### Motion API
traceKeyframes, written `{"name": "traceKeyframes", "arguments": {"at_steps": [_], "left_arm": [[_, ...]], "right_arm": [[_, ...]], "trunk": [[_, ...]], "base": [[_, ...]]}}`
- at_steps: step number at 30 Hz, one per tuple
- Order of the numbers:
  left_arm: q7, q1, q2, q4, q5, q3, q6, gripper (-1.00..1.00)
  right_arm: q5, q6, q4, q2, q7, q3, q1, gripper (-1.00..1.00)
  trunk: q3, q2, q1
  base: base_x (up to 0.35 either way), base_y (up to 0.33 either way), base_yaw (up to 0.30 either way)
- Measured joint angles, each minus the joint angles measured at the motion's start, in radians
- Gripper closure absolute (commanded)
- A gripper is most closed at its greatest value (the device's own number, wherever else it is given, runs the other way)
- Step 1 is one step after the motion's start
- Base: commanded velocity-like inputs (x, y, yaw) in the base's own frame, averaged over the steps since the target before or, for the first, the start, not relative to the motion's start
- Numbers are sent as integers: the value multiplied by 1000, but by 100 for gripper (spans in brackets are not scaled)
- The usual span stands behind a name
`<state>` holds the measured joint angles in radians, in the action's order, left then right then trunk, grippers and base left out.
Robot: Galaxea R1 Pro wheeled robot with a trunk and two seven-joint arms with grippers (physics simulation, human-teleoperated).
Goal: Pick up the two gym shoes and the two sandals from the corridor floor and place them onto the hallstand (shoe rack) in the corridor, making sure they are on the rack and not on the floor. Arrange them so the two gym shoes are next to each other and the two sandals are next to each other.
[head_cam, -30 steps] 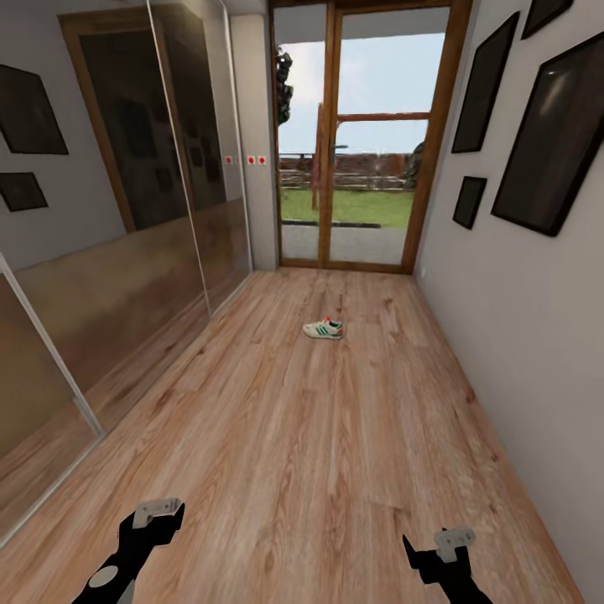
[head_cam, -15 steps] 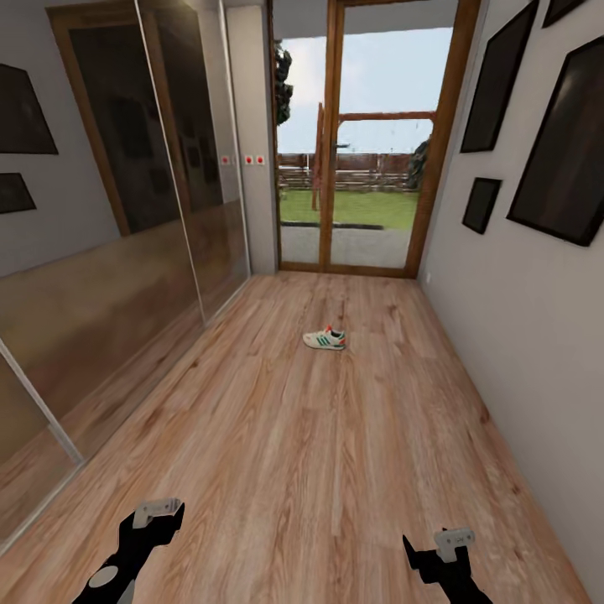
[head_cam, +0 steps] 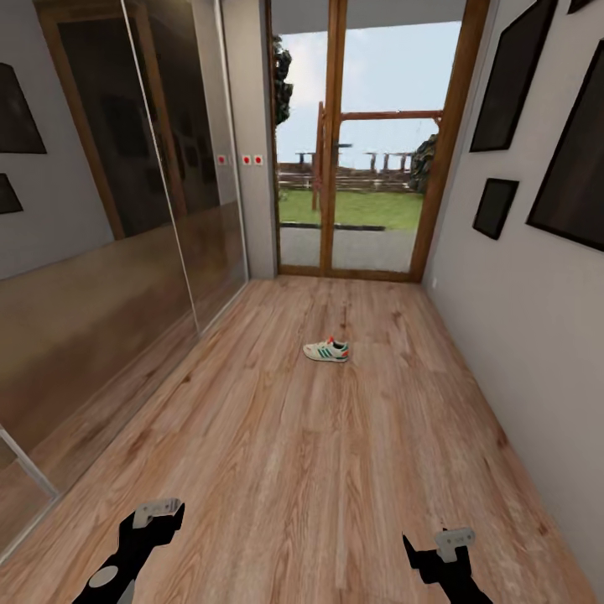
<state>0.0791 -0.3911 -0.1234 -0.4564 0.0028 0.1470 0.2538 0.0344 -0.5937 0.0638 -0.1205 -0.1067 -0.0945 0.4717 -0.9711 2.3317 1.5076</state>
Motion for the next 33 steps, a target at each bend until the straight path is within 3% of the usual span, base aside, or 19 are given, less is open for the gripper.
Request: {"name": "traceKeyframes", "arguments": {"at_steps": [33], "left_arm": [[0, 0, 0, 2, 0, 0, 0, -100]], "right_arm": [[0, 0, 0, 1, -1, 0, 0, -100]], "trunk": [[0, 0, 0]], "base": [[329, -75, 0]]}}
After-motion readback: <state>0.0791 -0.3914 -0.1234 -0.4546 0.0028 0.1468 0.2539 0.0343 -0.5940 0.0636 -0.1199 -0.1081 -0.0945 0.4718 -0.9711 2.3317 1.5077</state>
